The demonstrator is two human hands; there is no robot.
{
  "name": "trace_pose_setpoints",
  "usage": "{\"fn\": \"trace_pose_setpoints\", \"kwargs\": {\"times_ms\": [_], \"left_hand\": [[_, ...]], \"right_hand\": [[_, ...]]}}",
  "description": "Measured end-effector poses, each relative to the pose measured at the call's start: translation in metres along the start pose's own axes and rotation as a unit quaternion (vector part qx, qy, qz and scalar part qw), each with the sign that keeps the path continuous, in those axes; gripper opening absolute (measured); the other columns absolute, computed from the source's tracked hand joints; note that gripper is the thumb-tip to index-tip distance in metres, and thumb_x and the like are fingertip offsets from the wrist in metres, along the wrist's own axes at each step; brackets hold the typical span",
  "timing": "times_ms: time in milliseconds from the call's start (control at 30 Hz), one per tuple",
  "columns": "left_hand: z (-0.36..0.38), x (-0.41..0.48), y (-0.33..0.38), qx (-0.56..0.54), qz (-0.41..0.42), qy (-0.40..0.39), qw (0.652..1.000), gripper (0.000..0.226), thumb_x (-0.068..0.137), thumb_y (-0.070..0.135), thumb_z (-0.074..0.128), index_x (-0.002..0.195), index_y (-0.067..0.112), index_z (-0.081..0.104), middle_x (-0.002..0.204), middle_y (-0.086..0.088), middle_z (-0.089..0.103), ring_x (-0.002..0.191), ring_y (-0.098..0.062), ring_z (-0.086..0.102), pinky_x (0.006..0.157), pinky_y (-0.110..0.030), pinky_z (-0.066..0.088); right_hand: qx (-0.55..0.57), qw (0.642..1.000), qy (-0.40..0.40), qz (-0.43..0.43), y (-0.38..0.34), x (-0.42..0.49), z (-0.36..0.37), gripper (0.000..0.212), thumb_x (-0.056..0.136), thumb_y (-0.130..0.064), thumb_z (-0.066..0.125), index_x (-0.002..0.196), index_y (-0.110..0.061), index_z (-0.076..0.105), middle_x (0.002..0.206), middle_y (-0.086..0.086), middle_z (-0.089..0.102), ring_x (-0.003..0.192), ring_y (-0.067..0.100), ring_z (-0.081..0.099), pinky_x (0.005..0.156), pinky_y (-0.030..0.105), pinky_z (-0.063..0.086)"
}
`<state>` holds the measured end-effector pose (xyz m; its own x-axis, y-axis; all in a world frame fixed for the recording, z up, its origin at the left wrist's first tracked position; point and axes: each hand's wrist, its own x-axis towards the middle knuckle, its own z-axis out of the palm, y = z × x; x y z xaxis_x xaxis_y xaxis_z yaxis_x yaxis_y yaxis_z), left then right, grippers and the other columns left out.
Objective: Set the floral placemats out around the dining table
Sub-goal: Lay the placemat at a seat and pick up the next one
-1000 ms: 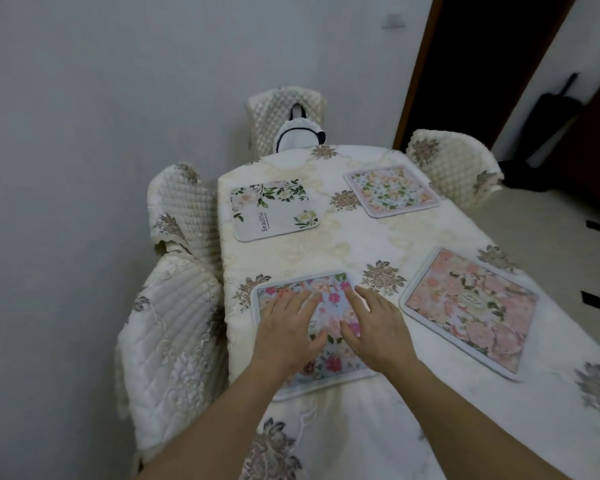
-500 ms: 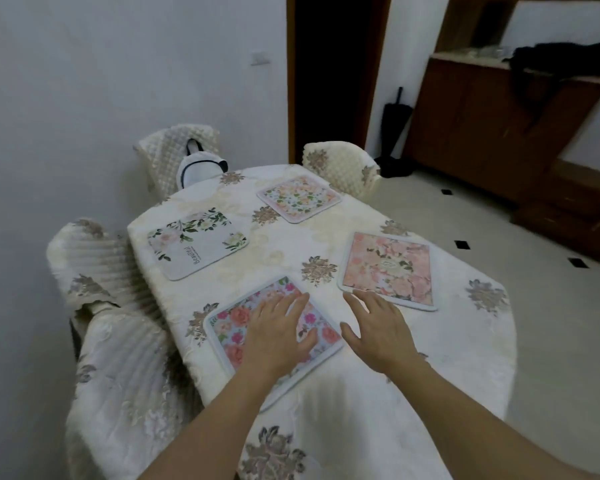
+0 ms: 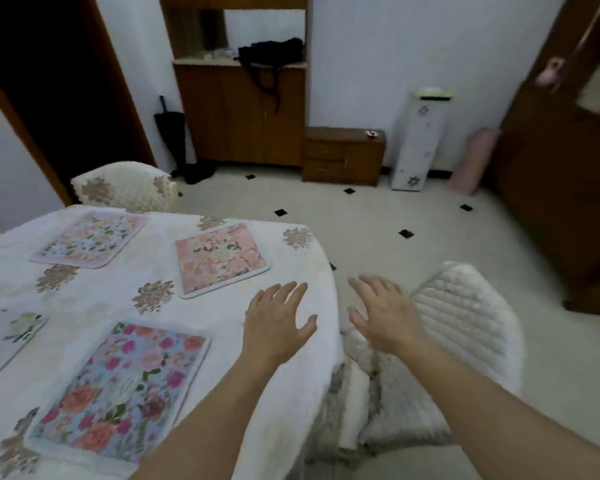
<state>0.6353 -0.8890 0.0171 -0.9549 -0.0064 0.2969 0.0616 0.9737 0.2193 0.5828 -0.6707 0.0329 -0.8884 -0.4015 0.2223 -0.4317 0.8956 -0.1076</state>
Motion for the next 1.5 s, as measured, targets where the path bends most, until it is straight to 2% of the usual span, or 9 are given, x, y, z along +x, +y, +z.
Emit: {"fn": "trace_pose_setpoints", "kwargs": {"times_ms": [233,367,500,633,800,1067,1367,1500], "left_hand": [[0.029,0.035,0.136,-0.04,0.168,-0.011,0.985,0.064,0.086,0.059,0.046,0.14,0.026,0.051,0.139,0.004,0.058,0.125,-0.021,0.053,0.105,-0.041,0.041],[0.053,0.038,0.21,-0.067,0.239,-0.034,0.968,0.065,0.086,0.059,0.043,0.14,0.024,0.052,0.139,0.003,0.059,0.124,-0.02,0.054,0.104,-0.04,0.04],[0.075,0.035,0.278,-0.079,0.289,-0.048,0.953,0.064,0.085,0.059,0.043,0.138,0.025,0.054,0.137,0.003,0.06,0.123,-0.02,0.055,0.103,-0.041,0.042],[0.095,0.038,0.349,-0.083,0.327,-0.074,0.938,0.063,0.087,0.059,0.043,0.142,0.028,0.048,0.143,0.005,0.055,0.13,-0.02,0.05,0.108,-0.042,0.038],[0.129,0.055,0.435,-0.079,0.346,-0.079,0.932,0.062,0.085,0.056,0.046,0.138,0.024,0.052,0.137,0.001,0.059,0.124,-0.022,0.054,0.105,-0.043,0.042],[0.182,0.098,0.565,-0.066,0.323,-0.065,0.942,0.062,0.085,0.057,0.043,0.136,0.024,0.055,0.134,0.003,0.062,0.121,-0.021,0.057,0.104,-0.044,0.044],[0.218,0.145,0.633,-0.027,0.301,-0.094,0.949,0.065,0.086,0.059,0.04,0.14,0.025,0.049,0.14,0.002,0.057,0.127,-0.023,0.051,0.108,-0.046,0.039],[0.236,0.175,0.649,-0.023,0.286,-0.096,0.953,0.065,0.086,0.059,0.042,0.14,0.025,0.049,0.14,0.001,0.058,0.128,-0.024,0.051,0.109,-0.045,0.039]], "right_hand": [[-0.044,0.984,0.025,0.171,0.127,-0.087,-0.049,0.055,0.089,-0.048,0.049,0.14,-0.026,0.046,0.141,0.002,0.051,0.13,0.024,0.045,0.104,0.043,0.035],[-0.079,0.963,0.033,0.254,0.187,-0.147,-0.066,0.055,0.09,-0.05,0.048,0.141,-0.028,0.044,0.141,0.001,0.051,0.129,0.023,0.045,0.104,0.041,0.035],[-0.084,0.949,0.034,0.302,0.234,-0.201,-0.07,0.054,0.09,-0.049,0.046,0.139,-0.027,0.047,0.137,0.002,0.054,0.125,0.024,0.048,0.1,0.043,0.038],[-0.076,0.936,0.032,0.341,0.288,-0.244,-0.069,0.054,0.09,-0.048,0.049,0.139,-0.025,0.047,0.136,0.003,0.054,0.126,0.024,0.048,0.1,0.044,0.039],[-0.058,0.931,0.024,0.36,0.369,-0.269,-0.07,0.056,0.09,-0.049,0.044,0.14,-0.024,0.046,0.137,0.004,0.053,0.127,0.025,0.047,0.101,0.045,0.038],[-0.051,0.936,0.02,0.349,0.521,-0.284,-0.092,0.06,0.088,-0.052,0.036,0.139,-0.024,0.047,0.136,0.005,0.054,0.124,0.025,0.049,0.099,0.044,0.04],[-0.046,0.947,0.003,0.318,0.621,-0.265,-0.09,0.056,0.09,-0.05,0.043,0.14,-0.025,0.047,0.138,0.003,0.053,0.126,0.023,0.048,0.1,0.043,0.039],[-0.024,0.951,-0.002,0.308,0.649,-0.242,-0.077,0.06,0.087,-0.053,0.035,0.137,-0.024,0.05,0.135,0.004,0.056,0.123,0.025,0.05,0.098,0.044,0.041]]}}
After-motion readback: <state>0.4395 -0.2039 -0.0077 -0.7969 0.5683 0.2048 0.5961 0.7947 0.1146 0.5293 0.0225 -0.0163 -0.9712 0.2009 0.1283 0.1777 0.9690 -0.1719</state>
